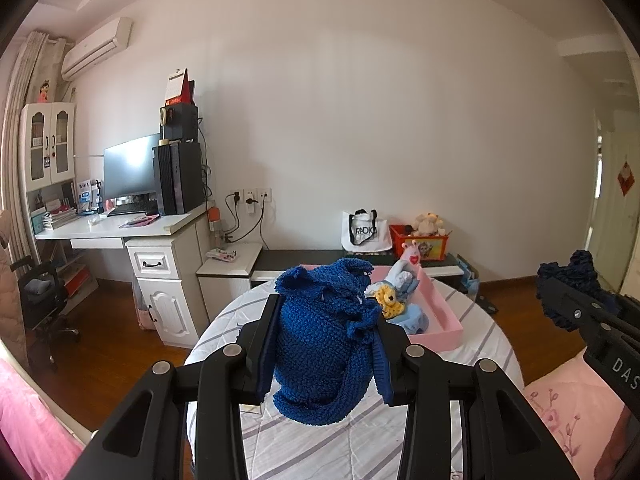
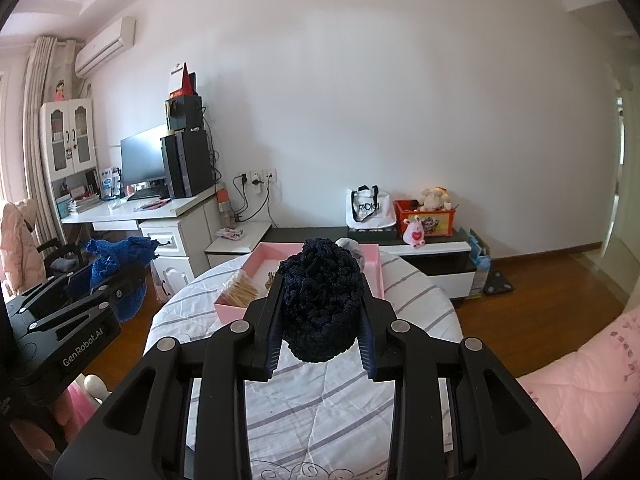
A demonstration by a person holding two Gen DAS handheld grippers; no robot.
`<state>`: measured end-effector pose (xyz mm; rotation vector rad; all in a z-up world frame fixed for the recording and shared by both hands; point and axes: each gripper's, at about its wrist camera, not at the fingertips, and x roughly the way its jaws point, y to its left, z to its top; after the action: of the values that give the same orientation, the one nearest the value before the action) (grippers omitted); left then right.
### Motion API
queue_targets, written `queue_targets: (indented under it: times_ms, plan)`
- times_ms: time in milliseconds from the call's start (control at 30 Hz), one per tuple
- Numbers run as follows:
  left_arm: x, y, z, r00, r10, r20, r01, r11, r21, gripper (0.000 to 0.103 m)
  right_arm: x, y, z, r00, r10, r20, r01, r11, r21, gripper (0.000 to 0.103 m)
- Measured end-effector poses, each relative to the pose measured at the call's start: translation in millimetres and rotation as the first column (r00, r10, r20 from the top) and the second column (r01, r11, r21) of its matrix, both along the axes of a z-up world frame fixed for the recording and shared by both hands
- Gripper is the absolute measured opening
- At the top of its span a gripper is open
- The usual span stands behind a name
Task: Organize soft objects
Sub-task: 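Lift the blue knitted item and navy hat up with both tools, then carry the blue item with the left tool while the right tool carries the navy hat over the box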
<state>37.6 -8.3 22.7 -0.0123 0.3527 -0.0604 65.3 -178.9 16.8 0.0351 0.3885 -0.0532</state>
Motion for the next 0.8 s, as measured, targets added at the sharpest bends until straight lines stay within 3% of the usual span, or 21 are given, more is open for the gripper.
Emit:
queue_targets:
  times_ms: [400, 800]
  plan:
    - [48, -4, -5, 0.998, -0.018, -0.060, 0.019, 1.000, 0.007, 0.037, 28, -8, -17, 0.997, -0.017, -0.071, 0.018, 1.000, 0.010, 0.029]
    - [149, -13, -12, 0.985, -0.041, -0.167, 0.044, 0.999, 0.015, 0.037, 94, -23, -48, 0.983, -0.027, -0.183, 0.034, 0.999, 0.039, 0.029]
